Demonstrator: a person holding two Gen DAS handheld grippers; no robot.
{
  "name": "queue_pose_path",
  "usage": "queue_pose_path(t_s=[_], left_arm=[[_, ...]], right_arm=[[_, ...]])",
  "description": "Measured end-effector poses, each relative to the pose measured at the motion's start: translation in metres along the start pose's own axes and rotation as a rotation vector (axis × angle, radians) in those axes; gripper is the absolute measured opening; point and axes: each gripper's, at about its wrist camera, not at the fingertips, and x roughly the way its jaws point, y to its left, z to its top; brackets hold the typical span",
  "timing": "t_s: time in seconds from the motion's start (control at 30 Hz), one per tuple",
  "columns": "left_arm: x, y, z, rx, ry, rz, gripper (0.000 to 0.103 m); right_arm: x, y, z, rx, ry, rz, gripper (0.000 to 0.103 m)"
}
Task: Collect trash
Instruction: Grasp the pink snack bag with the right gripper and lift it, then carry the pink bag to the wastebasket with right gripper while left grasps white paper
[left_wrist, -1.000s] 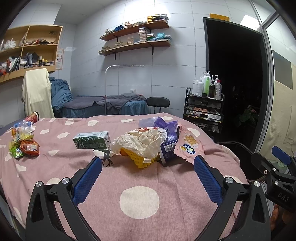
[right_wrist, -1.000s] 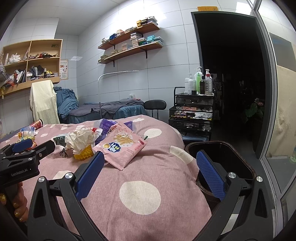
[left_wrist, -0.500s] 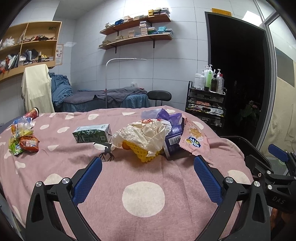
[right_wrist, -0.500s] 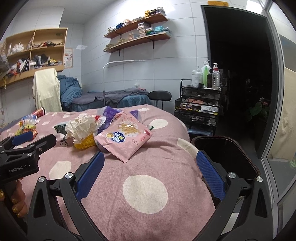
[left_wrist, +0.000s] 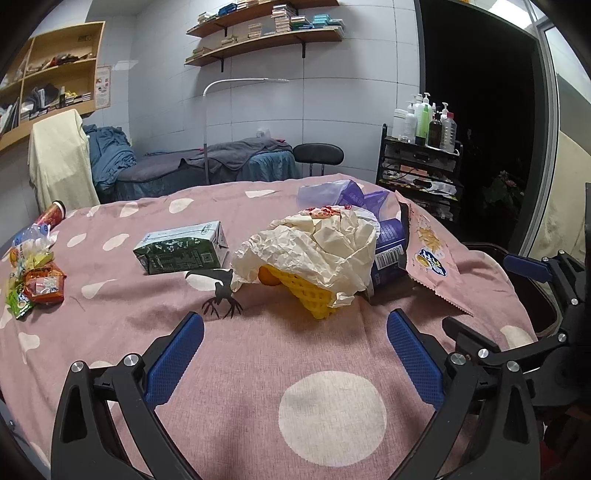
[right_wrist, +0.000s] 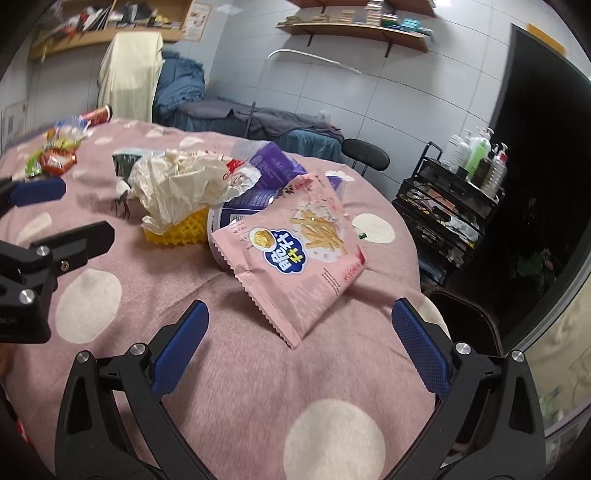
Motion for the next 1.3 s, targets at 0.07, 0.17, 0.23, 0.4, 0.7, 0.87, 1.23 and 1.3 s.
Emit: queue_pose_path(t_s=[0.07, 0.17, 0.23, 0.4, 0.7, 0.87, 1.23, 1.3], left_arm=[[0.005, 0.000, 0.004, 0.002, 0.009, -0.007, 0.098], [0.011, -0.002, 0.010, 0.021, 0.014, -0.013, 0.098], [0.014, -0.005, 0.014, 0.035, 0.015, -0.014, 0.098], [0.019, -0.020, 0.025, 0.104, 0.015, -0.018, 0.098], [0.041, -0.041, 0.043, 0.186, 0.030, 0.037, 0.090], [0.048, -0.030, 0.046, 0.101, 0.070, 0.014, 0.062], [0.025, -0.008, 0.040, -0.048, 0.038, -0.041, 0.016], [0.021, -0.005, 0.040, -0.065, 0.032, -0.041, 0.016]], right_arm=[[0.008, 0.001, 0.003, -0.018, 0.019, -0.002, 0.093], [0.020, -0.002, 0.006, -0.025, 0.047, 0.009, 0.076], [0.026, -0.006, 0.007, -0.016, 0.056, 0.016, 0.058], [0.026, -0.014, 0.005, 0.030, 0.036, 0.032, 0.021], [0.007, -0.040, 0.003, 0.123, -0.052, 0.008, 0.006], [-0.006, -0.050, -0.001, 0.159, -0.083, -0.001, 0.005], [-0.031, -0.063, -0.007, 0.209, -0.159, -0.013, 0.005], [-0.035, -0.064, -0.010, 0.218, -0.168, -0.016, 0.005]])
